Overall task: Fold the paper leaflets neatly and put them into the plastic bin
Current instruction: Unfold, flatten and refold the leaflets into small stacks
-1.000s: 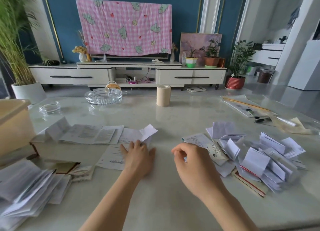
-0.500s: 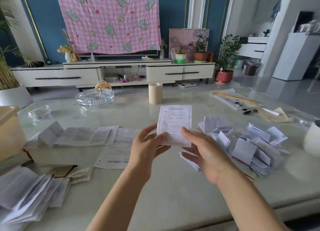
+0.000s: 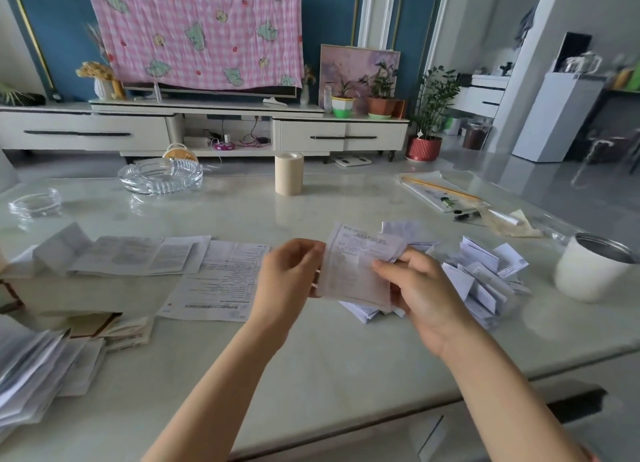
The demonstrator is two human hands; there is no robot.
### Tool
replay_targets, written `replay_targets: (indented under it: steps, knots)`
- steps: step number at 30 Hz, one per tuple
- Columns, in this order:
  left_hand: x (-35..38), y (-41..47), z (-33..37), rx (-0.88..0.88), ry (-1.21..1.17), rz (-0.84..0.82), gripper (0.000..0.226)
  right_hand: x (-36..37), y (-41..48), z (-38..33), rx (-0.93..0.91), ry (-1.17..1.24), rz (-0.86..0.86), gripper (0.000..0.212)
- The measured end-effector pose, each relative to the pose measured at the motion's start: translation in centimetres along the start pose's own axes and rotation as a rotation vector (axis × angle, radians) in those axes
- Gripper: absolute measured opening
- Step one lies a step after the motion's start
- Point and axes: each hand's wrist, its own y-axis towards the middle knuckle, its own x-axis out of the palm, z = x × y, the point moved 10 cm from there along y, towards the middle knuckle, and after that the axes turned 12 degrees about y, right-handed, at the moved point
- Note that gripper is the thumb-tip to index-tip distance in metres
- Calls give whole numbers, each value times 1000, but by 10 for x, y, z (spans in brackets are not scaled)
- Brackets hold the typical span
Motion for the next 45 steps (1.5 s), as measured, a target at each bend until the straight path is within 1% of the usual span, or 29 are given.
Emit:
replay_targets:
  steps: [3, 5, 7, 9, 11, 15, 16, 17, 19, 21, 23, 25, 27, 29, 31, 35, 39, 43, 45]
  knots:
    - [16, -3, -11, -154, -124, -160, 31, -7, -2, -6, -88, -164, 36, 52]
    - [31, -9, -18, -227, -120, -322, 39, -9, -4, -6, -124, -227, 51, 60]
    - [43, -15, -21, -225, -85, -426, 35, -7, -5, -9, -176, -269, 37, 63]
    - [42, -15, -19, -175, -48, -398, 19, -1, -6, -12, -209, -309, -2, 66]
    - [36, -13, -17, -138, -27, -327, 9, 2, -6, -10, -180, -311, -31, 62]
    - [29, -10, -17, -99, 14, -247, 12, -12, -2, -9, -80, -119, 40, 39]
    - [28, -9, -16, -90, 25, -238, 13, -13, 0, -9, -70, -109, 42, 30]
    - [28, -9, -16, -81, 37, -233, 13, -14, 0, -9, -63, -136, 35, 21]
    - [29, -8, -16, -70, 54, -230, 12, -12, 0, -4, -31, -245, -28, 19]
    - [29, -7, -16, -64, 61, -225, 10, -3, -3, 3, 13, -304, -122, 9]
    - [29, -6, -16, -70, 38, -222, 6, -1, -5, 7, 45, -263, -129, 10]
    - [27, -6, -18, -97, -20, -211, 10, -5, -4, 5, 53, -174, -74, 14]
    - [24, -5, -21, -132, -58, -189, 13, -7, -1, 4, 68, -54, -63, 18]
    - [22, -5, -25, -174, -92, -174, 18, -6, 1, 3, 87, 24, -93, 31]
    - [22, -5, -28, -218, -136, -173, 19, -4, 1, 5, 104, 17, -124, 39]
    - [26, -5, -33, -262, -167, -196, 14, 2, -1, 8, 117, -39, -131, 31]
    - [26, -4, -34, -267, -159, -194, 13, -2, 1, 7, 128, 62, -107, 28]
    - [26, -3, -34, -258, -126, -191, 14, 2, 2, 6, 138, 147, -125, 15]
    - [26, -3, -36, -263, -118, -182, 16, 3, 2, 8, 137, 123, -132, 14]
